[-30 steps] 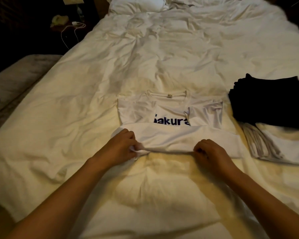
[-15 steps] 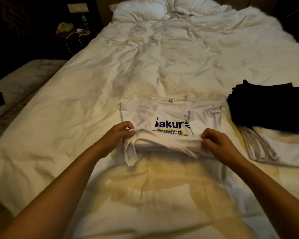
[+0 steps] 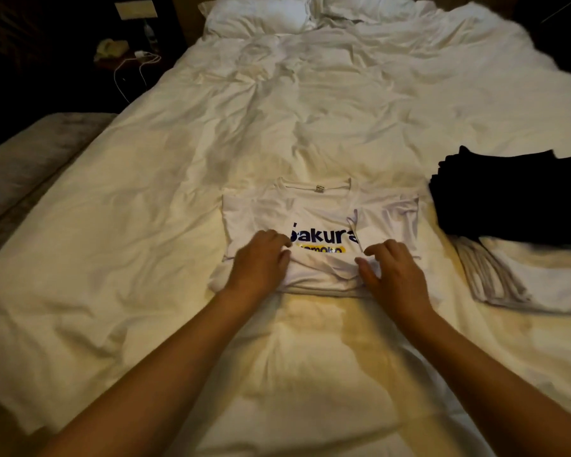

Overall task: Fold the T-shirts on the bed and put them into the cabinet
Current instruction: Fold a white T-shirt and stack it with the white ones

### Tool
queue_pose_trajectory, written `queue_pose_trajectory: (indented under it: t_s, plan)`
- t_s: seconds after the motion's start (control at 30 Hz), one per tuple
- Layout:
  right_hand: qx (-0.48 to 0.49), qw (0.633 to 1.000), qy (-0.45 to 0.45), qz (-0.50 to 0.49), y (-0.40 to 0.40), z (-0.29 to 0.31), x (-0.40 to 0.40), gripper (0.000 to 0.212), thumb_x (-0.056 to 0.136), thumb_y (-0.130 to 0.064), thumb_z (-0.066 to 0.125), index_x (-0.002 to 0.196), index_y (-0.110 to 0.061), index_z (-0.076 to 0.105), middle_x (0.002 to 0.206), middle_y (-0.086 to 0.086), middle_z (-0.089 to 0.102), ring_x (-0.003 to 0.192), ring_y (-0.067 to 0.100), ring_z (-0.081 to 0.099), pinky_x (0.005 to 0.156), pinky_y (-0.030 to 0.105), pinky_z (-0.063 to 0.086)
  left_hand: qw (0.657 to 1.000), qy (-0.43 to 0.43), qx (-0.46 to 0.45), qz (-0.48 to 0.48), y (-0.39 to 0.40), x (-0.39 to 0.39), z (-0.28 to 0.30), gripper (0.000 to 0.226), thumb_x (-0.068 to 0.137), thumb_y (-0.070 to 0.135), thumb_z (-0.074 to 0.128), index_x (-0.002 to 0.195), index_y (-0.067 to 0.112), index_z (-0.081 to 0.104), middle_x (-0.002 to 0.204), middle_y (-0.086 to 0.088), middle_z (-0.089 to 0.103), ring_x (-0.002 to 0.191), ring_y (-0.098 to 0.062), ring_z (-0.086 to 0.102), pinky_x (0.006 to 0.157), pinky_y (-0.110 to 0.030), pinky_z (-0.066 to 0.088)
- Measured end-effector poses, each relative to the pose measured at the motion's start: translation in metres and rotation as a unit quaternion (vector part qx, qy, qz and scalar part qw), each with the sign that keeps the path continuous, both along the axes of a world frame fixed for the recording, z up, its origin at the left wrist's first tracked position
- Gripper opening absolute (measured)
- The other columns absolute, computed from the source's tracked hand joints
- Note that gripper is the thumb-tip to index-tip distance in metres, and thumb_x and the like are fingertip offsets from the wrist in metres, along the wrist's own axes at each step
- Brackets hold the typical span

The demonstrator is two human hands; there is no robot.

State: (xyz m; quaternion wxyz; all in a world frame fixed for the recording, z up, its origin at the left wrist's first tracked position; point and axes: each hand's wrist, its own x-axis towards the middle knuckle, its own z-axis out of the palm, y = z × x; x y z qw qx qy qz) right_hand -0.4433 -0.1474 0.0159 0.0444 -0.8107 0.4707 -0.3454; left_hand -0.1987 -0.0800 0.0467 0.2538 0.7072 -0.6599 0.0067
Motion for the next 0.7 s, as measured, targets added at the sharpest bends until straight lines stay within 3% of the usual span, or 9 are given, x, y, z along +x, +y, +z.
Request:
queue_pose_trajectory:
  t_s: [0.07, 0.13, 0.2, 0.27, 0.4, 0.5, 0.6, 0.7]
  plan:
    - [0.046, 0.999, -0.006, -0.018, 0.016, -0.012, 0.007, 0.036, 0.075, -0.025, 0.085, 0.102, -0.008, 0.067, 0.1, 0.009, 0.06, 0.097, 0.029, 0.057, 0.058, 0.037, 0.051, 0.999, 0.039, 0.02, -0.015, 0.002, -0.022, -0.008, 0.026, 0.089, 0.012, 0.065, 0.115, 0.013, 0.067, 0.115, -0.007, 0.065, 0.109, -0.03, 0.06, 0.076, -0.045, 0.054]
    - [0.124, 0.991, -0.008, -0.045, 0.022, -0.022, 0.01, 0.046, 0.074, -0.027, 0.084, 0.112, -0.008, 0.065, 0.114, 0.009, 0.058, 0.106, 0.028, 0.055, 0.063, 0.038, 0.052, 0.995, 0.047, 0.092, 0.016, -0.005, -0.034, -0.018, 0.047, 0.092, 0.011, 0.058, 0.139, 0.013, 0.052, 0.14, -0.009, 0.051, 0.13, -0.029, 0.047, 0.092, -0.046, 0.05]
    - [0.137, 0.989, -0.021, -0.052, 0.019, -0.027, 0.011, 0.028, 0.082, -0.016, 0.075, 0.106, -0.006, 0.066, 0.112, 0.01, 0.057, 0.105, 0.032, 0.056, 0.067, 0.038, 0.05, 0.981, 0.024, 0.176, 0.073, -0.015, -0.039, -0.024, 0.063, 0.094, 0.008, 0.051, 0.153, 0.013, 0.03, 0.155, -0.011, 0.032, 0.145, -0.031, 0.026, 0.107, -0.045, 0.041]
    - [0.113, 0.992, -0.043, -0.044, 0.017, -0.027, 0.009, 0.008, 0.086, -0.005, 0.069, 0.093, -0.005, 0.064, 0.104, 0.011, 0.058, 0.098, 0.034, 0.056, 0.072, 0.036, 0.043, 0.973, 0.003, 0.205, 0.11, -0.021, -0.04, -0.028, 0.065, 0.093, 0.005, 0.047, 0.154, 0.013, 0.025, 0.149, -0.013, 0.036, 0.142, -0.033, 0.028, 0.103, -0.043, 0.04]
    - [0.095, 0.989, -0.114, -0.01, 0.028, -0.012, 0.005, 0.01, 0.086, 0.002, 0.065, 0.092, -0.004, 0.059, 0.101, 0.013, 0.062, 0.093, 0.033, 0.054, 0.076, 0.026, 0.034, 0.982, -0.014, 0.149, 0.117, -0.018, -0.032, -0.03, 0.047, 0.088, 0.003, 0.047, 0.134, 0.012, 0.052, 0.126, -0.015, 0.049, 0.123, -0.035, 0.038, 0.086, -0.045, 0.041]
    - [0.143, 0.969, -0.202, 0.008, 0.048, -0.002, -0.004, 0.007, 0.092, -0.015, 0.055, 0.098, -0.012, 0.059, 0.092, 0.003, 0.062, 0.086, 0.026, 0.059, 0.074, 0.03, 0.042, 0.994, 0.003, 0.094, 0.061, -0.002, -0.019, -0.03, 0.033, 0.08, 0.008, 0.051, 0.111, 0.01, 0.064, 0.117, -0.012, 0.052, 0.117, -0.031, 0.041, 0.083, -0.042, 0.043]
    - [0.16, 0.948, -0.276, -0.003, 0.072, -0.003, -0.011, 0.01, 0.094, -0.022, 0.054, 0.103, -0.023, 0.057, 0.098, -0.007, 0.062, 0.09, 0.022, 0.065, 0.078, 0.047, 0.055, 0.992, 0.125, -0.005, 0.025, 0.031, -0.015, -0.028, 0.032, 0.072, 0.009, 0.051, 0.097, 0.007, 0.07, 0.106, -0.009, 0.061, 0.103, -0.018, 0.049, 0.084, -0.022, 0.04]
    - [0.149, 0.934, -0.324, -0.041, 0.101, -0.004, -0.017, 0.02, 0.092, -0.004, 0.064, 0.102, -0.021, 0.062, 0.11, -0.013, 0.057, 0.105, 0.02, 0.06, 0.082, 0.053, 0.056, 0.971, 0.227, -0.074, 0.036, 0.069, -0.023, -0.019, 0.023, 0.073, 0.002, 0.058, 0.09, 0.013, 0.068, 0.096, 0.001, 0.062, 0.091, -0.007, 0.056, 0.078, -0.013, 0.042]
